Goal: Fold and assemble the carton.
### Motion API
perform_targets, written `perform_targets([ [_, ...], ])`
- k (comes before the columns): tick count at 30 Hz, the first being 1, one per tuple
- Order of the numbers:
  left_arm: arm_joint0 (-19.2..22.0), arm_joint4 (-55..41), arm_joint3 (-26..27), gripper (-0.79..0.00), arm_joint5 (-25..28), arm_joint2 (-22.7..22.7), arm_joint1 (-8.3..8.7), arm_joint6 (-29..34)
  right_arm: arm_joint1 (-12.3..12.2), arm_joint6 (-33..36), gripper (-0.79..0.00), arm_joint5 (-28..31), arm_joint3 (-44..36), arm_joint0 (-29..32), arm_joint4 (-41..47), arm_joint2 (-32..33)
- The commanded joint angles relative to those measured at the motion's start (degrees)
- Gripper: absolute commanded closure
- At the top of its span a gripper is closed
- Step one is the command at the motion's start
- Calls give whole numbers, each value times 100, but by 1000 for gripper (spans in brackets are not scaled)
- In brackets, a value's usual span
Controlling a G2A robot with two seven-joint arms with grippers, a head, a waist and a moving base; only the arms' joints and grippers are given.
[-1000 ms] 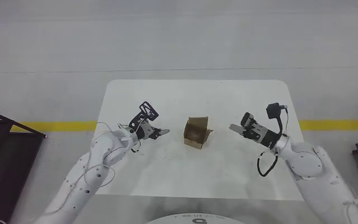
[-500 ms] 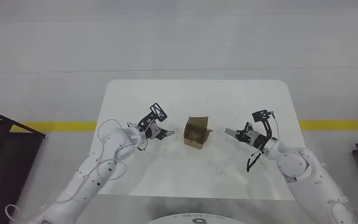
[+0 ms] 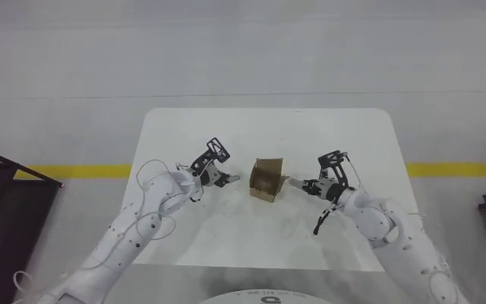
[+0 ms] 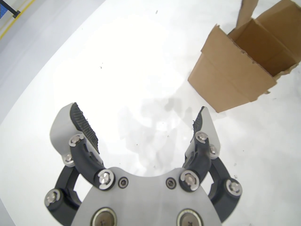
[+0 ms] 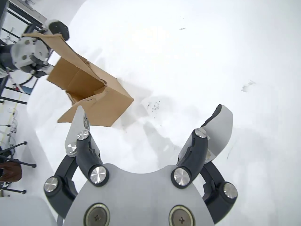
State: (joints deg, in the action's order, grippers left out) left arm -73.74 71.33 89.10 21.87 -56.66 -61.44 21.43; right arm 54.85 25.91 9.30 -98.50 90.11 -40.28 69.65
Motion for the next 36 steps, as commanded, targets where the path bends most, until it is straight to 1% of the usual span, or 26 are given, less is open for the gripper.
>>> perform_targets([
  [1, 54, -3, -75, -785, 6, 70, -27, -21, 51, 53, -785, -419, -17, -173, -467, -283],
  [3, 99, -8, -142, -785, 2, 132, -52, -40, 105, 102, -785, -680, -8, -329, -722, -512],
  [7, 170, -126, -252, -785, 155, 242, -95, -25, 212, 274, -785, -867, 142, -722, -1130, -941],
  [12, 149, -264, -241, -785, 414, 280, -107, -11, 356, 251, -785, -900, 364, -1169, -1218, -1315],
  [17, -50, -292, -17, -785, 530, 197, -71, 0, 472, 222, -785, -559, 657, -1600, -1216, -1569],
  [19, -172, -275, 103, -785, 593, 116, -38, 41, 508, 243, -785, -375, 746, -1774, -1382, -1684],
  [23, -481, -267, 366, -785, 784, -50, 39, 87, 588, 258, -785, 138, 995, -2110, -1548, -1917],
  [27, -709, -93, 663, -785, 935, -110, 95, 182, 682, 227, -785, 558, 1315, -2479, -1745, -2147],
  [32, -891, 46, 955, -785, 960, -139, 130, 246, 827, 346, -785, 769, 1509, -2873, -1919, -2457],
  [36, -995, -235, 1013, -785, 868, -199, 131, 202, 942, 375, -785, 853, 1672, -3141, -2004, -2649],
])
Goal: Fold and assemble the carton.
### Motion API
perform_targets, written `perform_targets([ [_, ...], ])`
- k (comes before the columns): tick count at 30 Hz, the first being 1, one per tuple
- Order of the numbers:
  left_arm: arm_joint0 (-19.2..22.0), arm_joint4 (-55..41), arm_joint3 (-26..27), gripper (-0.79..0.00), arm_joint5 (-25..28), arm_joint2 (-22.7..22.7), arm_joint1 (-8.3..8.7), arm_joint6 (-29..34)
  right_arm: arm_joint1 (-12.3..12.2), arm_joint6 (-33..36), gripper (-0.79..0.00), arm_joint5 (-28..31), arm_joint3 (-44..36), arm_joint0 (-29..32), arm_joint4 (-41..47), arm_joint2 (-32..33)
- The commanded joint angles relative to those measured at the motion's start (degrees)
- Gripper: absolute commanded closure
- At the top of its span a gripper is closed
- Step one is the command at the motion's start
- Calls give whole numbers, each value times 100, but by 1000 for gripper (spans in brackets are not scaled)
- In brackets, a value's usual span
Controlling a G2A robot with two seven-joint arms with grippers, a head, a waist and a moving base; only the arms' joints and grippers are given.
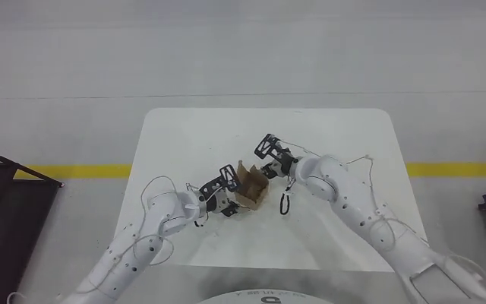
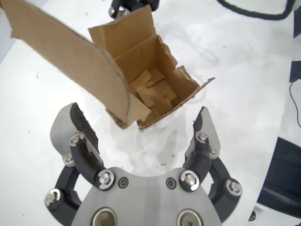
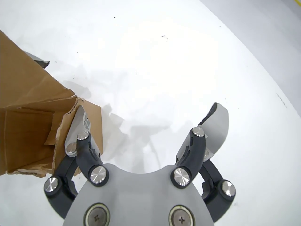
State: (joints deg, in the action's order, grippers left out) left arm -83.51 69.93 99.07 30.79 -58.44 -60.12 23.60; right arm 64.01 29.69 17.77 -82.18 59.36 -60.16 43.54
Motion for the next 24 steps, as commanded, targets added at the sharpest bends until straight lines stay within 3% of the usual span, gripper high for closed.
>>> perform_targets([
  [1, -34, -142, 33, -785, -24, -39, 3, -5, 53, -6, -785, 0, 82, -121, -15, -67],
  [7, -188, -248, 33, -785, -218, -464, 68, -162, 58, -217, -785, -322, 173, -44, 198, 240],
  [13, -189, -280, -145, -785, -411, -835, 113, -223, -263, -727, -785, -235, -511, 1209, 211, 1101],
  [19, 195, -29, -466, -785, -525, -475, 25, -232, -453, -1174, -785, -645, -1271, 2609, 98, 1606],
  [24, 415, 56, -684, -785, -591, -216, -47, -251, -437, -1489, -785, -720, -1447, 2979, 144, 1529],
])
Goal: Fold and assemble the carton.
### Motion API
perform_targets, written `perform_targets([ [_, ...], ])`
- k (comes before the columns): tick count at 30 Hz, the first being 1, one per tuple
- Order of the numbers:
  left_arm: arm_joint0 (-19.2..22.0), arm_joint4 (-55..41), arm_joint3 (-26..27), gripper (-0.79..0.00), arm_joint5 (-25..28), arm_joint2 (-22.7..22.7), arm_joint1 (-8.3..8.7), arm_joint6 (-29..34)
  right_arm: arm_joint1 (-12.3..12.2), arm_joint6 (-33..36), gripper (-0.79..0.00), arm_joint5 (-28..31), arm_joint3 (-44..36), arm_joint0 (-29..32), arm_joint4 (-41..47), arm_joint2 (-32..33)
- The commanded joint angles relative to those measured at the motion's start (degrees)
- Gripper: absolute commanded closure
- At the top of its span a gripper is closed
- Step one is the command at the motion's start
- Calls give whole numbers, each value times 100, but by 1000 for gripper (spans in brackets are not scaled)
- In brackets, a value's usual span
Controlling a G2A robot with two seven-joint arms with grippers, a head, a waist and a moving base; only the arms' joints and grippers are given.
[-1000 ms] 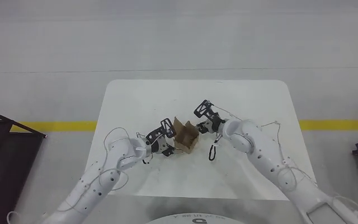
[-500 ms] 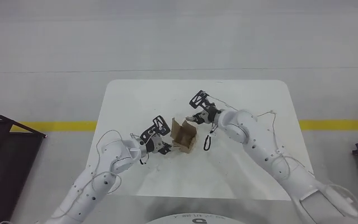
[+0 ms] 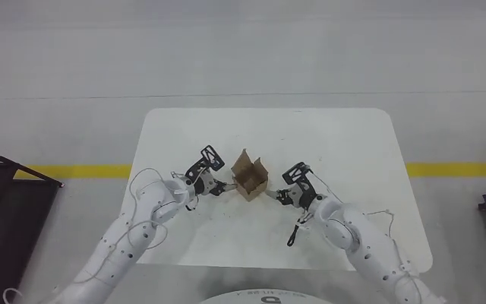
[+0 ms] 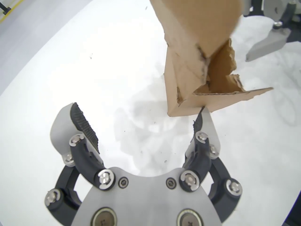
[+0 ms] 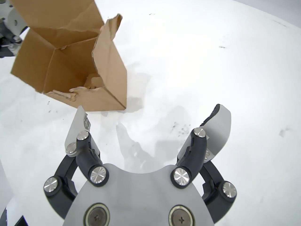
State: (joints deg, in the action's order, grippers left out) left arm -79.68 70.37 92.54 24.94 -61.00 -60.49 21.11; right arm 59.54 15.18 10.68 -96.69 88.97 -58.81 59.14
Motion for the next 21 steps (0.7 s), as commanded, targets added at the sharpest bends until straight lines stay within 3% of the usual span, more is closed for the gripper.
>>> perform_targets([
  [1, 58, 15, -44, -785, 3, 75, -20, -9, 20, -24, -785, -72, 30, 8, -77, -73],
  [12, -77, 52, 230, -785, 327, 215, -23, 32, 215, 216, -785, -442, 400, -863, -347, -357],
  [17, -365, -182, 475, -785, 419, -85, 48, 18, 310, 516, -785, -344, 670, -1391, -612, -551],
  [21, -716, -826, 638, -785, 508, -585, 133, 6, 397, 693, -785, -352, 821, -1737, -770, -716],
])
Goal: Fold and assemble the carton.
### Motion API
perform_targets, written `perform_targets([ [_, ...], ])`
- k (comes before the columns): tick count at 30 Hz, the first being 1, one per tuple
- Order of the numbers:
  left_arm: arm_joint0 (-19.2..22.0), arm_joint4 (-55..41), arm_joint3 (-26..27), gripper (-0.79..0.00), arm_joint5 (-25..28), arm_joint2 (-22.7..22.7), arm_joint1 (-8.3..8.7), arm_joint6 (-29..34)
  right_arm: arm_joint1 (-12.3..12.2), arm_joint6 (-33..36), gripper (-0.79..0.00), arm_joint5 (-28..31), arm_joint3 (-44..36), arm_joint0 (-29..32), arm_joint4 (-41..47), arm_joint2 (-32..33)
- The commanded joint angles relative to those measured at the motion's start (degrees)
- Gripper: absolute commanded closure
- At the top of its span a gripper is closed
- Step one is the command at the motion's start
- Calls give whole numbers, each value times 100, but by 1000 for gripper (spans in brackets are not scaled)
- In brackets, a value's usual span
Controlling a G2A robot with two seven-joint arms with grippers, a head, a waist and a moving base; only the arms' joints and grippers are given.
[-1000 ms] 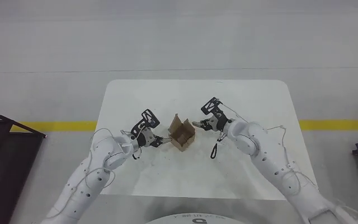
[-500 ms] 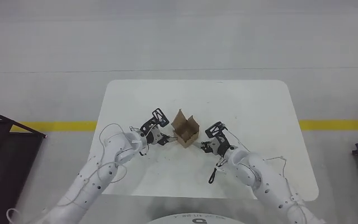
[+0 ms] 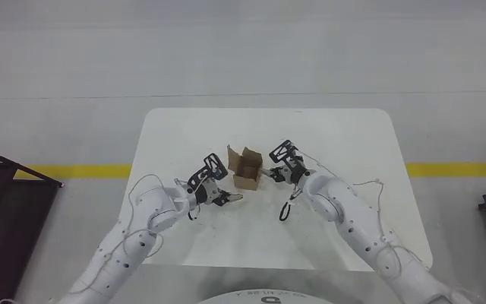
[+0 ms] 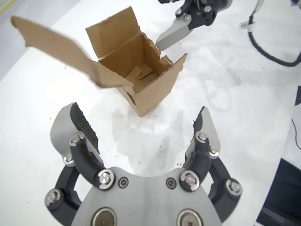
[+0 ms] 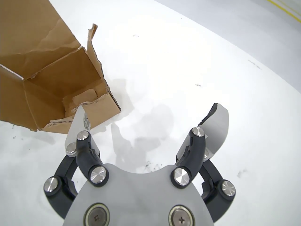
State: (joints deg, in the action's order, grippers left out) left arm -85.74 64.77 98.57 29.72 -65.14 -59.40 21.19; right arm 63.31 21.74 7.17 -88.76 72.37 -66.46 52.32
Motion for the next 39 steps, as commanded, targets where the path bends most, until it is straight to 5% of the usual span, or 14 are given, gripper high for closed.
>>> perform_targets([
  [1, -206, -538, 59, -785, 58, -329, 46, 13, 39, 75, -785, -21, 59, -144, -26, -58],
  [7, -551, -3118, 85, -785, 1, -1096, 123, 658, 122, 145, -785, -53, 195, -323, -31, -133],
  [11, -287, -5071, 7, -785, -612, -1164, 120, 1650, 142, 122, -785, -57, 217, -300, -35, -109],
  [18, 501, -5736, -260, -785, -1485, -643, 22, 2208, 153, 138, -785, -90, 125, -187, -171, -42],
  [26, 1112, -6123, -1060, -776, -1671, -71, -124, 2281, 161, 165, -785, -105, 33, -65, -247, 68],
  [29, 1267, -6228, -1288, -637, -1666, 48, -163, 2293, 169, 187, -785, -88, 24, -46, -259, 94],
  [36, 1511, -6384, -1642, -15, -1669, 243, -231, 2329, 203, 237, -785, -69, 12, -52, -306, 107],
  [39, 1564, -6382, -1709, 0, -1659, 280, -244, 2345, 217, 243, -785, -56, 13, -47, -293, 119],
])
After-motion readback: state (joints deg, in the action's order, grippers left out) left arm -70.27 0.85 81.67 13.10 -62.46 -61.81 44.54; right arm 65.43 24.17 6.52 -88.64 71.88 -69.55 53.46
